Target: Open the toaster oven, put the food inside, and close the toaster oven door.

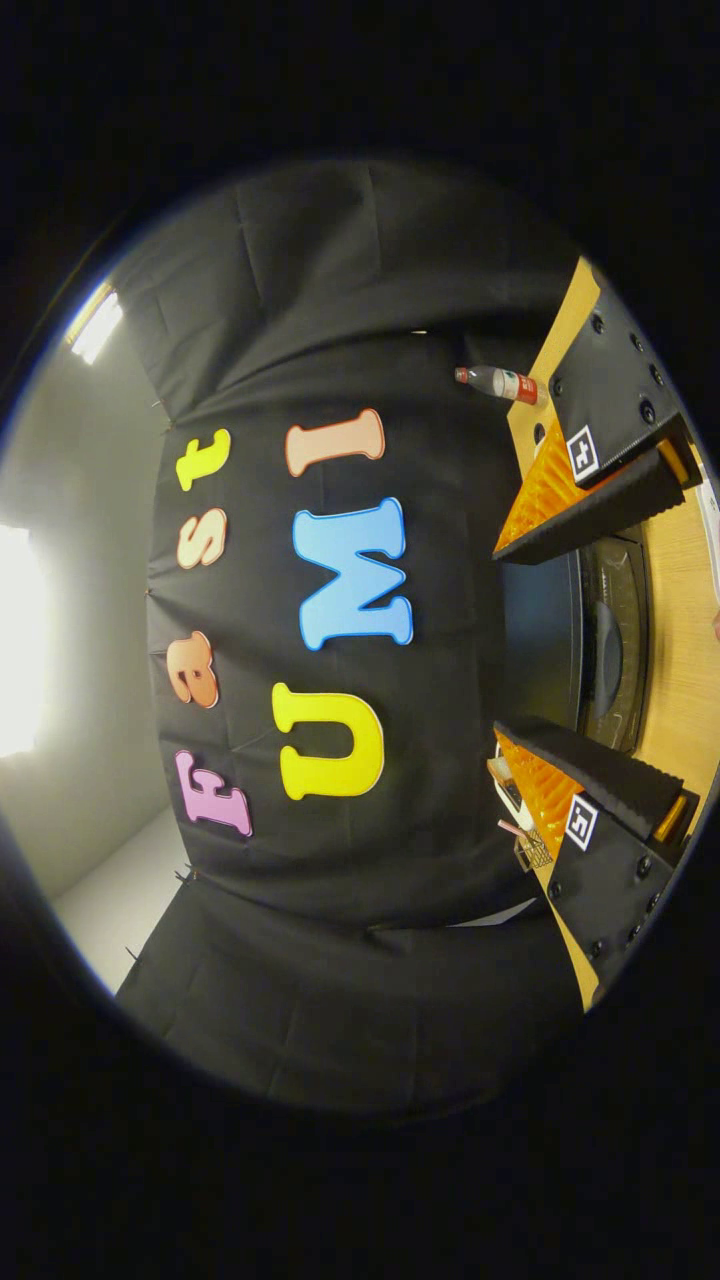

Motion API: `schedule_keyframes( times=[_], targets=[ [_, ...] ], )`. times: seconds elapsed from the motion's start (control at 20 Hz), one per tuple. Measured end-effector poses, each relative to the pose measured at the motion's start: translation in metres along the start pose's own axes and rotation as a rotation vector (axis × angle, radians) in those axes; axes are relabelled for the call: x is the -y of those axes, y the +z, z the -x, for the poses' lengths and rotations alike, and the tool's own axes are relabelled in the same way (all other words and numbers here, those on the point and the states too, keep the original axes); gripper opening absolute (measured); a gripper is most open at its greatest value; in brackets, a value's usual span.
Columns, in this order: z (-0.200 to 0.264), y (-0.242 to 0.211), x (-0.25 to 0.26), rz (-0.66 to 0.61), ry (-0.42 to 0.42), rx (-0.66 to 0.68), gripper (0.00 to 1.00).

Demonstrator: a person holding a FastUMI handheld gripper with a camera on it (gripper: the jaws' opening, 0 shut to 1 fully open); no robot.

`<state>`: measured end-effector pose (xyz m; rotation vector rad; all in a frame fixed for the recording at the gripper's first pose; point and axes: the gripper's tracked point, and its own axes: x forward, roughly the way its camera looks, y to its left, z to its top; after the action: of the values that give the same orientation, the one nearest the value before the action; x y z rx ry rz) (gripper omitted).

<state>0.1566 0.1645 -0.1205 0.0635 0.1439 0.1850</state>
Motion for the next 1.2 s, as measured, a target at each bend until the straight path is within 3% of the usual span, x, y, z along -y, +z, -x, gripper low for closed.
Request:
schedule_keyframes(
  times=[0.7, 1.2],
  targets=[
    [-0.071, -0.111, -0.01, 0.016, 0.019, -0.229, 0.98],
    [-0.076, -0.129, -0.009, 0.044, -0.024, -0.246, 0.97]
  ],
)
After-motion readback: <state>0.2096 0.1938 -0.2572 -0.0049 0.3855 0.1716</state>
